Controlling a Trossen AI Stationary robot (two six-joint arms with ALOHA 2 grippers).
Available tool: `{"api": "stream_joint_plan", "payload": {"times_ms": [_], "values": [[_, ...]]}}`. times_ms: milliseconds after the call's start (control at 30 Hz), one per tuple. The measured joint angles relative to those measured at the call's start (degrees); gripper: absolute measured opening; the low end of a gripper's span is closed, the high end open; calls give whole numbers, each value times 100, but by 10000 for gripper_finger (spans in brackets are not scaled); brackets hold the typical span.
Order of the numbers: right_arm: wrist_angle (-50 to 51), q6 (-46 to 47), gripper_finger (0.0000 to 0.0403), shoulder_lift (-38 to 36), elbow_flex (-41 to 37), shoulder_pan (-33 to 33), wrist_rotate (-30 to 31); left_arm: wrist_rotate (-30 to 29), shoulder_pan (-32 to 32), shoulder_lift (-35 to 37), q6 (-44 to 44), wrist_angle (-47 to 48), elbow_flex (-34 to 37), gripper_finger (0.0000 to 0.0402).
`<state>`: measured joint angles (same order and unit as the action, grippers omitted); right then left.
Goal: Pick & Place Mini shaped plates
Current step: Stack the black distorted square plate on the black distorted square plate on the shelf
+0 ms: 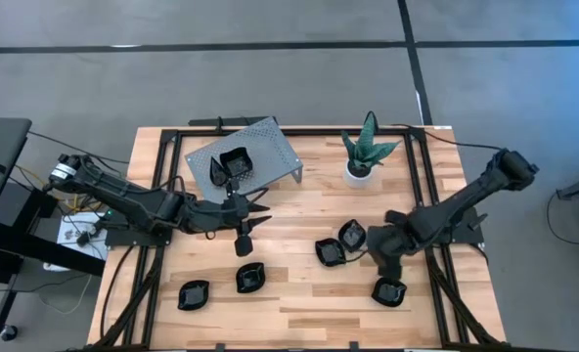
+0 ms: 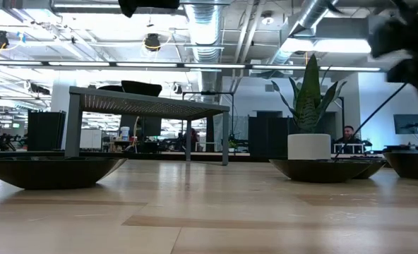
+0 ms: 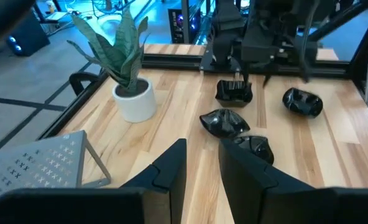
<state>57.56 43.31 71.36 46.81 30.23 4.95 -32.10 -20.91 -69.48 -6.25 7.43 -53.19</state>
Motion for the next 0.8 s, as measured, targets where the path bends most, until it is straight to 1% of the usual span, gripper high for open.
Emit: {"api": "stream_joint_plan", "payload": {"times_ms": [67, 133, 233, 333, 433, 533, 633, 733, 800], "values": [[548, 257, 173, 155, -24, 205, -35, 1, 0, 0, 1, 15, 105, 95], [737, 374, 173, 327, -68, 375, -21, 2, -1, -4, 0, 22, 210, 95], [570, 311, 173, 576, -153, 544, -108, 0, -1, -1, -74, -27, 397, 95], [580, 256, 173, 866, -154, 657, 87, 0, -1, -6, -169, -60, 524, 95], [575, 195, 173, 1083, -154, 627, 132, 0, -1, -6, -172, -125, 531, 95], [346, 190, 173, 1310, -156, 563, -36, -1, -13, -4, -174, -202, 531, 95], [224, 176, 172, 1531, -156, 573, 85, 2, -34, -4, -178, -218, 531, 95], [234, 124, 160, 1727, -156, 556, 133, 2, -34, -4, -371, -233, 531, 95], [211, 19, 139, 1800, -156, 556, 124, 0, -30, -4, -497, -235, 531, 95]]}}
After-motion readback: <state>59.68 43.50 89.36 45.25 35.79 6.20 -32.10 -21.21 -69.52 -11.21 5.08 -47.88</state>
